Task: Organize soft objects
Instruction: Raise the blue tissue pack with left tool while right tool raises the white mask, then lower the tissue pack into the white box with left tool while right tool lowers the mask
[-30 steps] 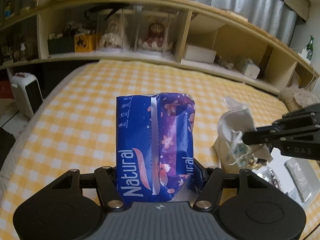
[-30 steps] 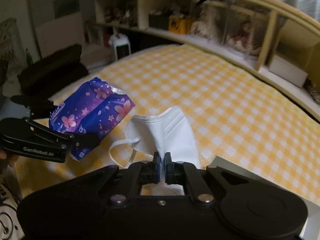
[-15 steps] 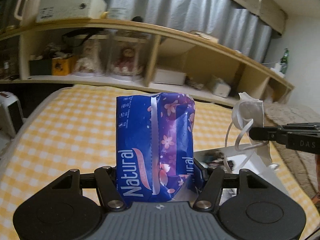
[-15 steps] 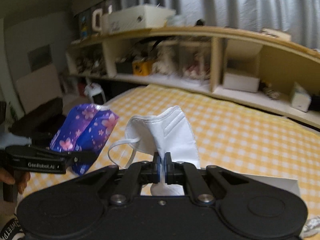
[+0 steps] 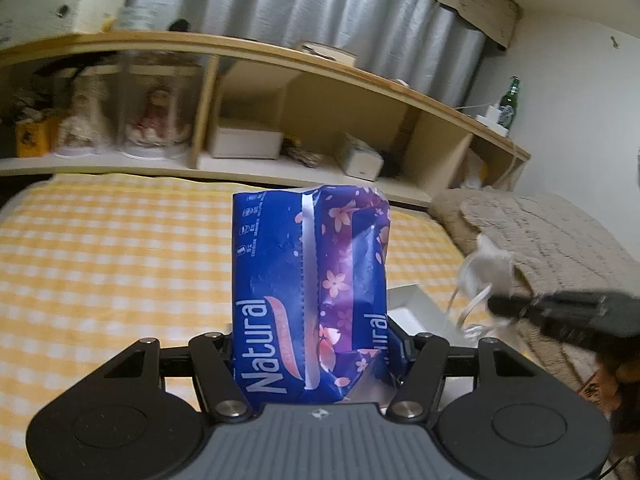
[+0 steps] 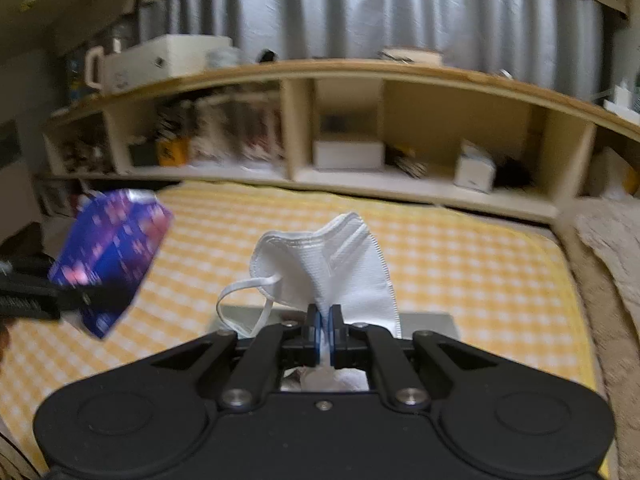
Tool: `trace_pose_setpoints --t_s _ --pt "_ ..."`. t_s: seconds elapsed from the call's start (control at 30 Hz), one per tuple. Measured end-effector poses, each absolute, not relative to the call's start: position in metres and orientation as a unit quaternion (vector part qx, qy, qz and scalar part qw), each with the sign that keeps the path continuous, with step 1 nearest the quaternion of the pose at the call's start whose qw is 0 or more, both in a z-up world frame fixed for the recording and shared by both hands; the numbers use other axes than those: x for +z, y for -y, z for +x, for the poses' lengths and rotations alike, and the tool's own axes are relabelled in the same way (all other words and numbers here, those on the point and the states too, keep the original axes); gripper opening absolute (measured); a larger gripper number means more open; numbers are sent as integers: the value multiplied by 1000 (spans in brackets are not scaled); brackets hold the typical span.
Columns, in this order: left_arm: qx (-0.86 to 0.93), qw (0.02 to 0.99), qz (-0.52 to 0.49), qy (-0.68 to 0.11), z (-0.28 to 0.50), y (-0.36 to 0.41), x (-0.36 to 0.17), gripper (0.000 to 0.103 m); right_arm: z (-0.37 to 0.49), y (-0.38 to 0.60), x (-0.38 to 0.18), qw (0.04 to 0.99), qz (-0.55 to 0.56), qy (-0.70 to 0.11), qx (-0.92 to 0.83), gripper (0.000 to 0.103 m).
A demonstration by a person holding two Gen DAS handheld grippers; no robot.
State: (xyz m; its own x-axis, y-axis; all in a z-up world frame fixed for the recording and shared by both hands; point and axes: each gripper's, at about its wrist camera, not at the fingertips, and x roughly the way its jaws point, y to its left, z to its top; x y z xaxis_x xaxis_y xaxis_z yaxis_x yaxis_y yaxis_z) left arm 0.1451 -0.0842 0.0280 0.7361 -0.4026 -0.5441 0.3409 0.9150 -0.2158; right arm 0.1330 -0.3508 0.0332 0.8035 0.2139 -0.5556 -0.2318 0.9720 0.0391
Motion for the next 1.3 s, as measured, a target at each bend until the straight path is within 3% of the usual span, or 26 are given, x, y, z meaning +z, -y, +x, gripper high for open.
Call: trace_pose_setpoints --t_s 0.5,0.67,0.83,0.97,1.03,1.3 --pt "-284 893 -63 -344 194 188 12 63 155 373 -58 925 -18 -360 120 7" --pt "-307 880 -51 -359 210 216 -1 64 158 368 -80 922 -19 -367 121 29" --pt "-333 872 16 -359 225 244 -13 64 163 375 -93 915 6 -383 128 38" --pt "-366 858 78 -352 240 263 -24 64 159 379 -99 913 39 -383 135 71" --pt "-383 848 102 -351 249 271 -31 64 155 380 -101 914 47 -380 131 76" --pt "-454 769 236 -383 278 311 -73 64 147 397 -103 916 84 -376 114 76"
